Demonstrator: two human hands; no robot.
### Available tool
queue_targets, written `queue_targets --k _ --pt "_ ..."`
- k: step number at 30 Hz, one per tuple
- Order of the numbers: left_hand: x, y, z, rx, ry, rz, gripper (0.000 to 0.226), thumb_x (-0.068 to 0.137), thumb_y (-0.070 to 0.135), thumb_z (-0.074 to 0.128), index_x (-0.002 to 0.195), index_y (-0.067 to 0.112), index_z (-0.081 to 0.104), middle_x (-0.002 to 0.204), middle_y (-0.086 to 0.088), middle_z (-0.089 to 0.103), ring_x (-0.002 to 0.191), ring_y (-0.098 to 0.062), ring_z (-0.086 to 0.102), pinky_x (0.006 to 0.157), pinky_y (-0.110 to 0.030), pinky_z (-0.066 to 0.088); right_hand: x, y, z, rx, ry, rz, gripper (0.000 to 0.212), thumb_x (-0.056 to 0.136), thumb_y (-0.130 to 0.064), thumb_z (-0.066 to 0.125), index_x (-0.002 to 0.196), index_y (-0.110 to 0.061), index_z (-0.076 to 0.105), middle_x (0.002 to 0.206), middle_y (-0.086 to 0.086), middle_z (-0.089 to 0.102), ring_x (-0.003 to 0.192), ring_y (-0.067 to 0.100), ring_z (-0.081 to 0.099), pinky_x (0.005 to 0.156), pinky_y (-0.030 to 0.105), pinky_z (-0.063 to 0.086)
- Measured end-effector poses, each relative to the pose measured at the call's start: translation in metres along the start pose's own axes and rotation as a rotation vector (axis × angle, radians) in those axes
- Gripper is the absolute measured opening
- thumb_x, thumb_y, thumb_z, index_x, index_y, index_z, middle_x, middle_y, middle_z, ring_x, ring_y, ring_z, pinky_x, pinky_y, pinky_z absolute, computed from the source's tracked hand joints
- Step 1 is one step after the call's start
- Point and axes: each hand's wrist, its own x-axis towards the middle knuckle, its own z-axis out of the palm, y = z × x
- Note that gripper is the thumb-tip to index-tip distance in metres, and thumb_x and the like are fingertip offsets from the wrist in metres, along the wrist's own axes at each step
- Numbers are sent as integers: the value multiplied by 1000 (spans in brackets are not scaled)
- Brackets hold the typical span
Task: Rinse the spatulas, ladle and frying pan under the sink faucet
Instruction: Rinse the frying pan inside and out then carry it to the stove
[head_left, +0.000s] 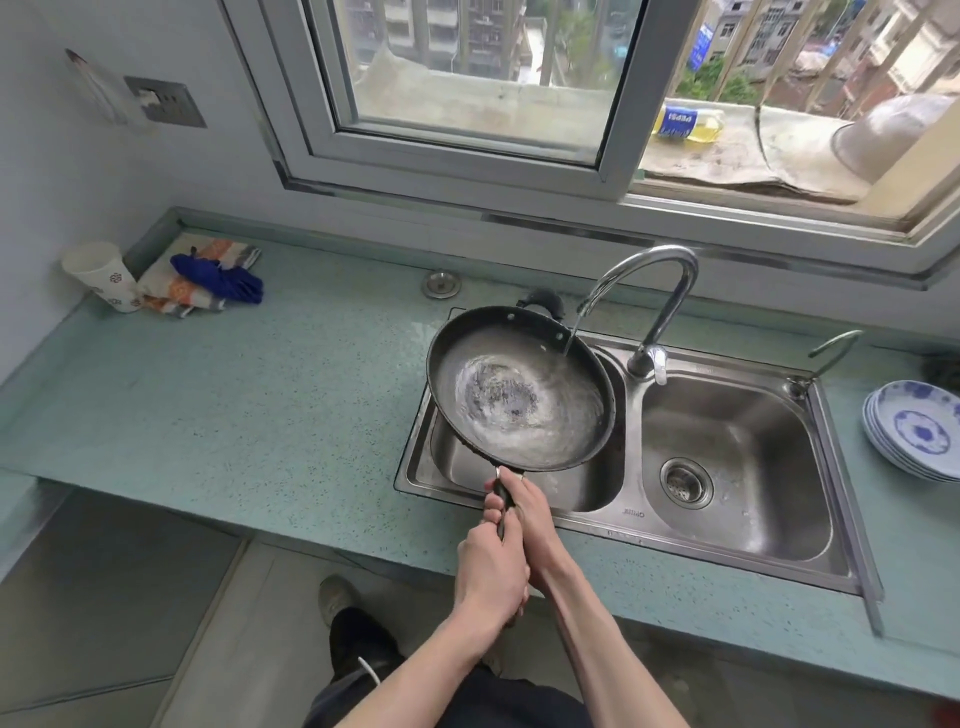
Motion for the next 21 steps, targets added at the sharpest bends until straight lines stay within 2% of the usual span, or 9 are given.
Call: queue_targets --k 5,12,17,21 --pt "3 6 -4 -174 -127 -118 49 108 41 38 70 12 47 47 -4 44 35 -19 41 38 -22 35 3 -3 2 -98 88 2 28 109 -21 47 87 -5 52 54 3 50 40 12 47 39 20 40" --pt "4 -5 -7 -319 -304 -169 45 109 45 39 73 17 43 52 -3 39 39 -16 36 40 -24 36 -1 0 -11 -304 187 -103 26 107 -19 49 86 -5 50 59 9 51 46 18 46 43 23 43" --pt "8 -15 -6 -348 -313 -179 44 108 45 41 74 17 42 52 -3 36 38 -15 33 39 -24 34 3 6 -18 -370 194 -139 21 105 -26 54 96 -8 47 64 10 56 49 20 53 46 26 46" --pt "6 -13 -3 -301 -275 -133 43 110 39 38 74 15 40 50 -4 37 37 -17 35 38 -24 36 2 6 -20 -333 124 -129 24 107 -27 54 92 -9 49 63 7 56 50 17 53 48 26 45"
